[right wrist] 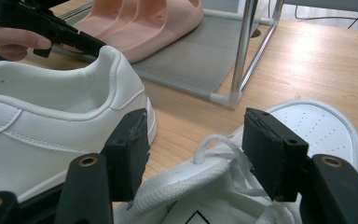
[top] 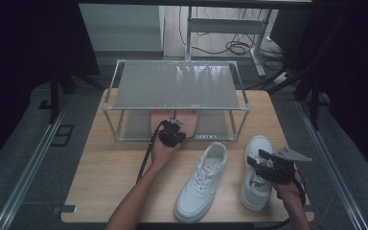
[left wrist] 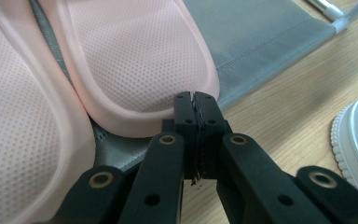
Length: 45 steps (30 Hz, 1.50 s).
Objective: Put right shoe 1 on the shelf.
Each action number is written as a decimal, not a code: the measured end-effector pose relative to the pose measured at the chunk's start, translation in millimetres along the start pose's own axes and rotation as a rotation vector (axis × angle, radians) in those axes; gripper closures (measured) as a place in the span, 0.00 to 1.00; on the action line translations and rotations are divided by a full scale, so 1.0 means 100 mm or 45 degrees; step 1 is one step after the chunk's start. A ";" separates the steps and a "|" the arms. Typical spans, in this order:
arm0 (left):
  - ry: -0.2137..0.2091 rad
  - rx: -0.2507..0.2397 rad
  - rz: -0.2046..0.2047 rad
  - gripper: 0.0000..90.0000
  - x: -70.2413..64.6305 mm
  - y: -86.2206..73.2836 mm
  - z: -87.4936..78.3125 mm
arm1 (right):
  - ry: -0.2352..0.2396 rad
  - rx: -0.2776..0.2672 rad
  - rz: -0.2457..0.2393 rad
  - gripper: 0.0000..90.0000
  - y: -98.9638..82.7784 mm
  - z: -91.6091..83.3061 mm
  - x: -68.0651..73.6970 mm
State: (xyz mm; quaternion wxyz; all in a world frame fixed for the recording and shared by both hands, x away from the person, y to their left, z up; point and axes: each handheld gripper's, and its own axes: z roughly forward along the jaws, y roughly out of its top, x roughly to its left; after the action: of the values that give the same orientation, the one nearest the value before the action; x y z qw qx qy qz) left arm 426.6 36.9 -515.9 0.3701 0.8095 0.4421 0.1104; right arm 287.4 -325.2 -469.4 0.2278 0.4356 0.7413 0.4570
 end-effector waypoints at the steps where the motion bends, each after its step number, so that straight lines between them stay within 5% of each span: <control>1: 0.001 -0.001 -0.002 0.99 0.00 0.00 0.00 | 0.000 0.000 -0.001 0.46 0.00 0.00 0.00; 19: 0.034 -0.008 -0.036 0.98 0.02 -0.05 -0.05 | -0.002 -0.002 0.002 0.46 0.00 -0.01 -0.01; 36: 0.004 -0.106 -0.004 0.94 0.04 -0.49 -0.68 | 0.003 -0.002 -0.004 0.46 0.01 -0.01 0.02; 41: -0.009 -0.089 0.024 0.94 0.06 -0.69 -0.87 | 0.001 -0.005 -0.004 0.46 0.01 -0.02 0.02; 45: -0.012 -0.078 -0.001 0.95 0.12 -0.87 -1.02 | 0.000 -0.008 -0.001 0.46 0.02 -0.03 0.01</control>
State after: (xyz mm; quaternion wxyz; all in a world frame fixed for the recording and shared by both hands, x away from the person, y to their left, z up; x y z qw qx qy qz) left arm 326.6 126.4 -507.0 0.3969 0.7982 0.4370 0.1199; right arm 285.7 -325.2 -466.7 0.2292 0.4346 0.7401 0.4592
